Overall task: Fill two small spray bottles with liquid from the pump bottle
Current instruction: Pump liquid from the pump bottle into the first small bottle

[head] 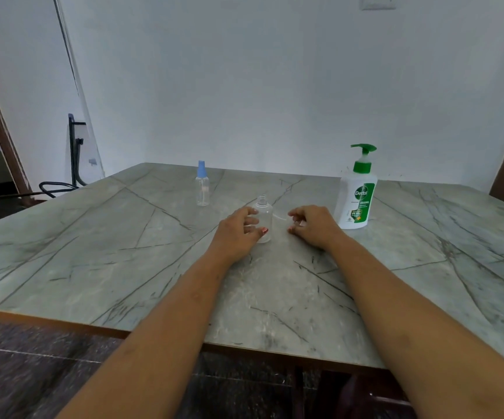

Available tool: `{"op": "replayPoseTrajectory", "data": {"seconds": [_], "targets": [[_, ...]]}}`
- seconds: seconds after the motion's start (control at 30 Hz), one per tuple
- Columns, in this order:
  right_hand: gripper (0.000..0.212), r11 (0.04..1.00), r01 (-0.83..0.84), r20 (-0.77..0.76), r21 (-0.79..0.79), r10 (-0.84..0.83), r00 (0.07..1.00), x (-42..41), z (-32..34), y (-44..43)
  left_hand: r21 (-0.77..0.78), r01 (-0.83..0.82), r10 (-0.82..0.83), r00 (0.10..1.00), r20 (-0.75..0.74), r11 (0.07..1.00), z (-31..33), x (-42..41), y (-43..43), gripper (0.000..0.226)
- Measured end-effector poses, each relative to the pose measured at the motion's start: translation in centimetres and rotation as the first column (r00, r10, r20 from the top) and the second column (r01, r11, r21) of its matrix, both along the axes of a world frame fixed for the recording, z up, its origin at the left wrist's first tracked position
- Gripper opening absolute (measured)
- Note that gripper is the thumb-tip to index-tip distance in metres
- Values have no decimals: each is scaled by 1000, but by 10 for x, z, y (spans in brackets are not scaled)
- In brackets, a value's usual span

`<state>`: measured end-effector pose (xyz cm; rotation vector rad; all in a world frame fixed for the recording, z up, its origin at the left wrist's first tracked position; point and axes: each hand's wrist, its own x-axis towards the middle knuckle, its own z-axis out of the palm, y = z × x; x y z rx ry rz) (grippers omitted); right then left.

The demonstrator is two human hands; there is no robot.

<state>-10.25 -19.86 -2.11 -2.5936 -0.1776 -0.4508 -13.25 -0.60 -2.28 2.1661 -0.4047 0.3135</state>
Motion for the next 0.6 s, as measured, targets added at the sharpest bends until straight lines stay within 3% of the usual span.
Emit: {"op": "replayPoseTrajectory", "data": {"seconds": [0.4, 0.6], "targets": [[59, 998, 43, -53, 55, -40, 998, -7, 6, -6, 17, -2, 2, 1000, -1, 1000, -1, 1, 0, 43], [59, 994, 89, -77, 59, -84, 993, -10, 8, -13, 30, -13, 13, 1000, 0, 999, 0, 0, -1, 44]]}}
